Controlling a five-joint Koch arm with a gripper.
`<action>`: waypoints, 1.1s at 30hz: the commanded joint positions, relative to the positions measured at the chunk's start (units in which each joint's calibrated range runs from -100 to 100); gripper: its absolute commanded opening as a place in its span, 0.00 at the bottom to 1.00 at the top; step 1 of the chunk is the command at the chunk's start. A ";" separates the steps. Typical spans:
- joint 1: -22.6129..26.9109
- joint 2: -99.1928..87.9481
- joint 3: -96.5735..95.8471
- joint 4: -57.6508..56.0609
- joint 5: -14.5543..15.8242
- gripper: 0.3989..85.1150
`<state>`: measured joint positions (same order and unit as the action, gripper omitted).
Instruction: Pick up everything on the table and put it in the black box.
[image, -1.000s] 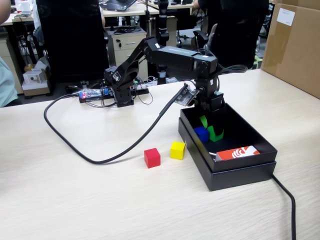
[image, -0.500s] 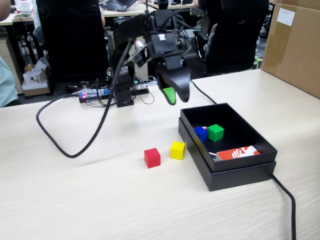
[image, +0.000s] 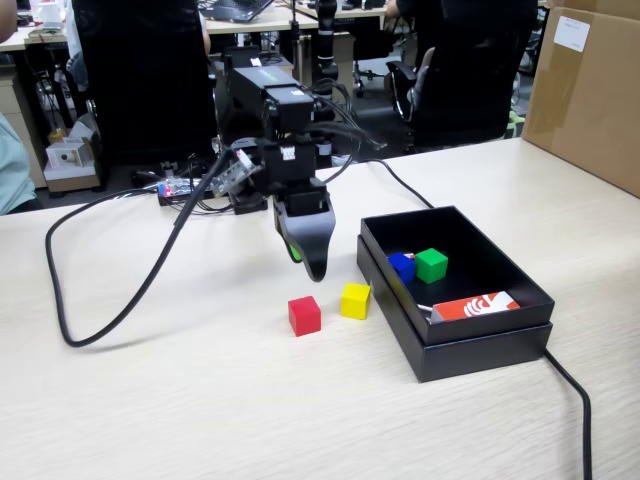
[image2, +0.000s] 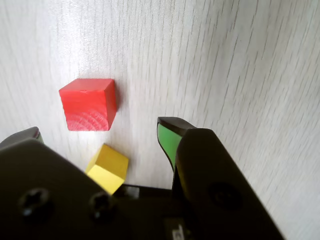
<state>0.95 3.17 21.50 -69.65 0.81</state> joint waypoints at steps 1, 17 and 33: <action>-0.39 1.93 5.79 0.49 -0.29 0.54; -1.51 18.69 19.30 0.49 0.10 0.32; 3.08 -8.85 16.94 0.49 0.83 0.06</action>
<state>1.98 4.85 36.47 -69.57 1.44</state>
